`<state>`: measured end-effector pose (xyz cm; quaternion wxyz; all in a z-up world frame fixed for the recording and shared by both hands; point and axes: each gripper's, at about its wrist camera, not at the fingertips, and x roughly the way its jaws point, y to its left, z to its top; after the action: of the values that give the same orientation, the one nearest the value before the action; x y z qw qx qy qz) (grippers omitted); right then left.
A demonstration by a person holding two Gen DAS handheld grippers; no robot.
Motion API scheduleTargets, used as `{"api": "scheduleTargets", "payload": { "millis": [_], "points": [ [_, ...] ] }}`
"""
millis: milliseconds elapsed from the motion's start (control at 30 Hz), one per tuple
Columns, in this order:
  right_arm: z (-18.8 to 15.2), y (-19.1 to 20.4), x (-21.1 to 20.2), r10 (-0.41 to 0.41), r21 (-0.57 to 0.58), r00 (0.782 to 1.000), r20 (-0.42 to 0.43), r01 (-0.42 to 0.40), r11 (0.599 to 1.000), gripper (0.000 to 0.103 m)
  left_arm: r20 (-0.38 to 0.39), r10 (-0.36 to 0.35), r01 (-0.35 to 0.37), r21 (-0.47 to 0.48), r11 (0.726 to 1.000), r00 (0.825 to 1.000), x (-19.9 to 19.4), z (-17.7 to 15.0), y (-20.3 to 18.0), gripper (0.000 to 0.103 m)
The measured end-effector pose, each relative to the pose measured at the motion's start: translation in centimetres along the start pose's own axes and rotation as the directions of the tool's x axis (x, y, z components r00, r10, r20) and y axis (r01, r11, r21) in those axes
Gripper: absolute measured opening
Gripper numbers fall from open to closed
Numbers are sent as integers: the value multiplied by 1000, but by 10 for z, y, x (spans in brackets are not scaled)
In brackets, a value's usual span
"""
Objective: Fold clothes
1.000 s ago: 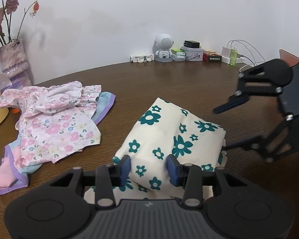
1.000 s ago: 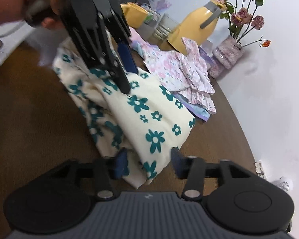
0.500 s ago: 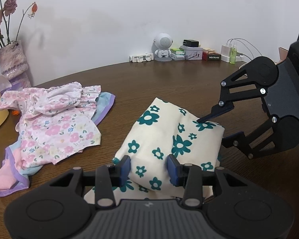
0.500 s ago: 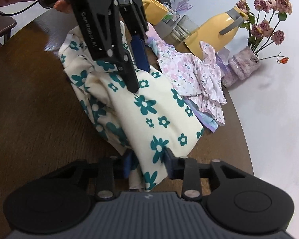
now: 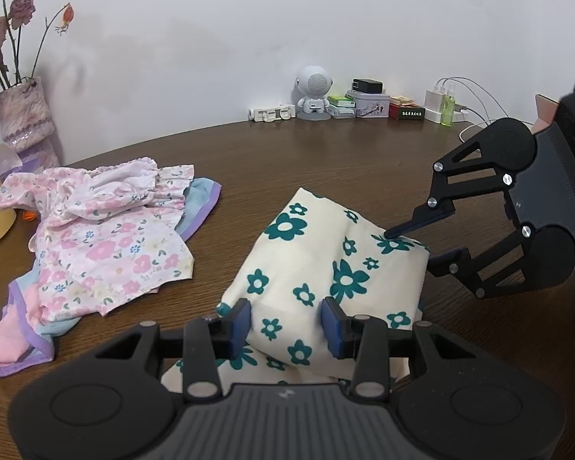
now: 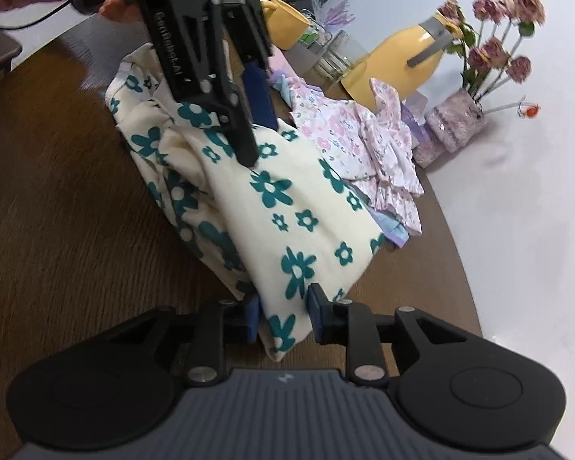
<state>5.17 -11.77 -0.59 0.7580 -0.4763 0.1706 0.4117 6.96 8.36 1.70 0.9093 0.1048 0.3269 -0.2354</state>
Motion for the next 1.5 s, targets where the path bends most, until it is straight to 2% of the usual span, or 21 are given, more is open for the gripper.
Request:
{"api": "scheduleTargets", "payload": {
  "millis": [233, 400, 500, 567, 600, 633, 700, 767, 833, 933, 967, 1033, 1133, 1267, 1367, 1433, 1500],
  "points": [
    [4, -1, 6, 11, 95, 1000, -21, -9, 995, 16, 13, -2, 3, -8, 1000, 1000, -3, 0, 3, 40],
    [15, 14, -1, 4, 118, 999, -54, 3, 993, 16, 70, 13, -11, -37, 999, 997, -19, -1, 5, 43],
    [18, 17, -2, -19, 165, 998, -66, 30, 986, 15, 80, -2, 3, -11, 1000, 997, -21, -4, -2, 45],
    [19, 19, -2, -37, 197, 997, -73, 51, 979, 18, 74, 8, -10, 16, 1000, 997, -19, -7, -7, 45],
    [19, 18, -5, -35, 214, 997, -68, 49, 976, 22, 72, 9, -10, 12, 1000, 997, -18, -8, -7, 46],
    [18, 15, -11, -19, 234, 999, -50, 30, 972, 27, 70, 10, -11, 9, 1000, 998, -18, -8, -6, 49],
    [16, 7, -25, 17, 280, 1000, -12, -13, 960, 30, 66, 11, -11, 1, 1000, 998, -16, -10, -4, 50],
    [11, -9, -39, 45, 386, 997, 55, -63, 920, 33, 62, 13, -12, -6, 1000, 998, -14, -11, -3, 50],
    [6, -28, -52, 58, 496, 990, 130, -115, 861, 34, 59, 15, -14, -11, 1000, 998, -13, -13, -2, 50],
    [1, -55, -45, -2, 643, 982, 191, -123, 756, 34, 61, 25, -24, -13, 1000, 998, -14, -13, -5, 50],
    [1, -63, -35, -25, 684, 982, 188, -113, 720, 32, 62, 28, -27, -15, 1000, 998, -14, -14, -5, 50],
    [0, -79, -11, -31, 759, 982, 188, -125, 640, 17, 62, 31, -30, -21, 999, 998, -14, -14, -5, 50],
    [-3, -91, 24, 15, 822, 985, 172, -151, 550, 12, 63, 29, -27, -28, 999, 998, -14, -15, -4, 50],
    [-8, -82, 56, 78, 851, 991, 110, -135, 508, 9, 65, 24, -22, -36, 999, 998, -13, -15, -3, 50],
    [-1, -74, 52, 36, 831, 995, 95, -99, 548, 10, 73, 36, -33, -34, 999, 997, -18, -11, -4, 49],
    [-2, -75, 40, 9, 835, 993, 120, -106, 539, 12, 110, 64, -62, -26, 998, 992, -28, -7, -7, 47],
    [-4, -76, 23, -19, 841, 987, 157, -124, 527, 15, 147, 58, -59, 3, 998, 987, -37, -5, -13, 47]
  ]
}}
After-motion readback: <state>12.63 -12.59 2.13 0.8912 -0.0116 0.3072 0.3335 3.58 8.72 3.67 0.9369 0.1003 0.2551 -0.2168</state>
